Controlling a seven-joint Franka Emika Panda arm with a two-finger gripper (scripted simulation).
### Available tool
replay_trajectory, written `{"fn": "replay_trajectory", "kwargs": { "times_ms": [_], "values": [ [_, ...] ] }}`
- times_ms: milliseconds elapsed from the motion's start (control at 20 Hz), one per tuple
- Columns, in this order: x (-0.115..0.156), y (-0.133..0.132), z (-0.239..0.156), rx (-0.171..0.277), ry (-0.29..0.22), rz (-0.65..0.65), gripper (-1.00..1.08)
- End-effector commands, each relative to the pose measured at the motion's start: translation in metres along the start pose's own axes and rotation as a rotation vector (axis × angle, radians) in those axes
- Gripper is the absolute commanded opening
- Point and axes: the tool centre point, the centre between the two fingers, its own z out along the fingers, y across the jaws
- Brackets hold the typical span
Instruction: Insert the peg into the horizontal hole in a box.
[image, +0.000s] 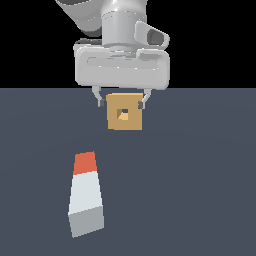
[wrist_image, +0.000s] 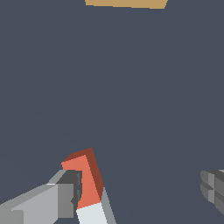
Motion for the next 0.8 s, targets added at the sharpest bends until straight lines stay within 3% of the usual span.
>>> {"fn": "replay_trajectory", "kwargs": {
  "times_ms": [0,400,750],
  "values": [
    [0.000,0.000,0.000,0.000,0.000,0.000,1.00],
    [-0.011,-0.006,0.007,-0.004,-0.002,-0.026,1.00],
    [-0.040,-0.020,0.024,-0.013,-0.008,-0.090,1.00]
  ]
}}
